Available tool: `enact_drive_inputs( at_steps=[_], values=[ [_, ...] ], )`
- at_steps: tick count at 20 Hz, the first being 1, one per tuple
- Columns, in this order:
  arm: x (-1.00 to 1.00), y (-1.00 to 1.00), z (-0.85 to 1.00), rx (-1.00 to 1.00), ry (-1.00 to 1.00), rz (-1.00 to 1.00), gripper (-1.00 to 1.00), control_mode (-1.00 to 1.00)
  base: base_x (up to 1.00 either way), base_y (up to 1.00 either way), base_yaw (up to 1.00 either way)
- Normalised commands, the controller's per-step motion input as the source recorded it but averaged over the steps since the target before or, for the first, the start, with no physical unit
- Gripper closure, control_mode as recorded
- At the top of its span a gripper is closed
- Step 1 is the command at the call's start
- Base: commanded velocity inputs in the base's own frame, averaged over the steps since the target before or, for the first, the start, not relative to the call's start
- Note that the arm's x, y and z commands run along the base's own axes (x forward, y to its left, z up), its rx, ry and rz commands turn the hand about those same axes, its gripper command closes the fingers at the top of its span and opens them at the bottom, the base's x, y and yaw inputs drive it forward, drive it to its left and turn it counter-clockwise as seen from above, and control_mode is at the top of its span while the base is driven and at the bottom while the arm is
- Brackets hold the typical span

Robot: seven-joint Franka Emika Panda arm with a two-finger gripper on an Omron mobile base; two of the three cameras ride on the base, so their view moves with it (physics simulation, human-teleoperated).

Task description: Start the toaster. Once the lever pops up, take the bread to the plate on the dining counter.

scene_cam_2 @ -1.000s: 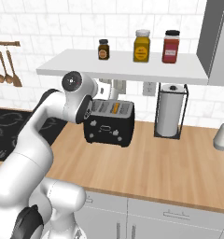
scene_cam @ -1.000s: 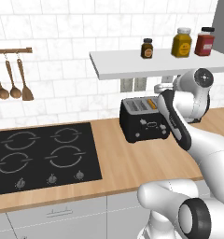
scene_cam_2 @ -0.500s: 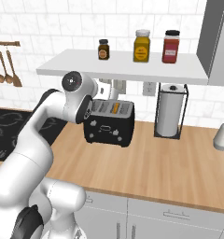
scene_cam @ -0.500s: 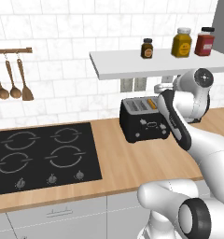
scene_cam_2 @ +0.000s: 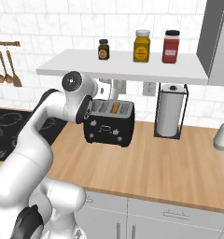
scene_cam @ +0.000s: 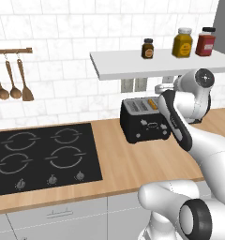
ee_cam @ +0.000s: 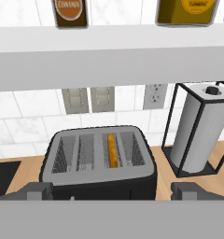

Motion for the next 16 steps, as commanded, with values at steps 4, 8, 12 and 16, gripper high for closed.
enact_drive_inputs(
  at_steps=[4, 8, 12, 16],
  values=[
    [0.00, 0.00, 0.00, 0.00, 0.00, 0.00, -1.00, -1.00, 0.00, 0.00, 0.00],
    [0.00, 0.00, 0.00, 0.00, 0.00, 0.00, -1.00, -1.00, 0.00, 0.00, 0.00],
    [0.00, 0.00, 0.00, 0.00, 0.00, 0.00, -1.00, -1.00, 0.00, 0.00, 0.00],
    [0.00, 0.00, 0.00, 0.00, 0.00, 0.00, -1.00, -1.00, 0.00, 0.00, 0.00]
  ],
)
